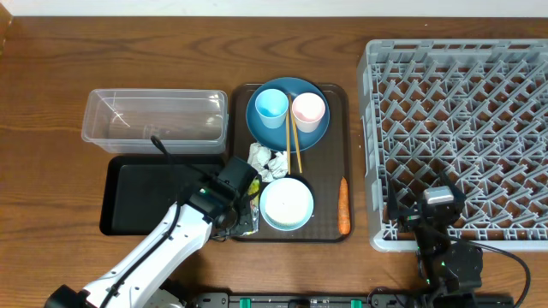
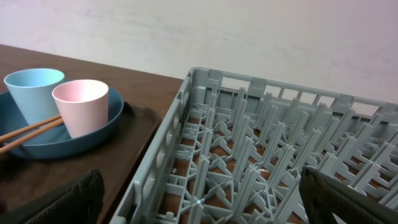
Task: Sort waste into correct bins and load items into the dishwasher rack
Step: 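Lower the left gripper and grasp the green snack wrapper, then carry the wrapper left and drop it into the clear bin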
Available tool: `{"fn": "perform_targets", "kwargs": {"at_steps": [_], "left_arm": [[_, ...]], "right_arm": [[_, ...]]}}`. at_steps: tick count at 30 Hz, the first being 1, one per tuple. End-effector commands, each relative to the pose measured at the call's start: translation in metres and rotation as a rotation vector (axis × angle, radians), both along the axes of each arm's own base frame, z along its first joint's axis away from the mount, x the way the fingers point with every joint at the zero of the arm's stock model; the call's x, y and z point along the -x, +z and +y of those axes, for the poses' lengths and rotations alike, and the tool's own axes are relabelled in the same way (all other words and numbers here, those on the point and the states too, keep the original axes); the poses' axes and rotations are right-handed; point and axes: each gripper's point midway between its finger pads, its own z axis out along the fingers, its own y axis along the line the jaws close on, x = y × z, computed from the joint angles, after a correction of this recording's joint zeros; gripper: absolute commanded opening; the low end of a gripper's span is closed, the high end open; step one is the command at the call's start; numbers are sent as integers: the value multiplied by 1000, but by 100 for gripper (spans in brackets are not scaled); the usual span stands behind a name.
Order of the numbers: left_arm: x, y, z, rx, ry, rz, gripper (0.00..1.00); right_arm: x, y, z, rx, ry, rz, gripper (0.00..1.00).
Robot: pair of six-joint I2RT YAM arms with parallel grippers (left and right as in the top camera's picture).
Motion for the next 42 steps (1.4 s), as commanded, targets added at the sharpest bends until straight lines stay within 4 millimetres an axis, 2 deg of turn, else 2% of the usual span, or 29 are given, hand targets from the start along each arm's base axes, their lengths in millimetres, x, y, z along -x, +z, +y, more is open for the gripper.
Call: {"fn": "perform_targets", "kwargs": {"at_steps": [1, 6, 13, 18, 22, 27, 34, 37, 42], "left_arm": [[1, 0, 6, -33, 6, 2, 6], [-2, 14, 4, -36, 6, 3, 6], [-16, 52, -3, -23, -12, -30, 6], [-35, 85, -11, 11, -36, -101, 6], [-60, 112, -4, 42, 18, -174, 6], [-93, 133, 31, 59, 181, -254, 6], [-138, 140, 97, 56, 416, -372, 6], [-151, 133, 114, 47, 469, -376, 6], [-173, 104, 132, 28, 522, -340, 6]], "right_arm": [[0, -2, 2, 7, 7, 5, 99], [0, -2, 2, 7, 8, 5, 99], [0, -2, 2, 7, 7, 5, 99], [0, -2, 2, 7, 8, 5, 99], [0, -2, 2, 7, 8, 5, 99], [0, -2, 2, 7, 8, 5, 99], [0, -2, 2, 7, 7, 5, 99], [0, -2, 2, 7, 7, 5, 99], [0, -2, 2, 7, 7, 5, 99]]}}
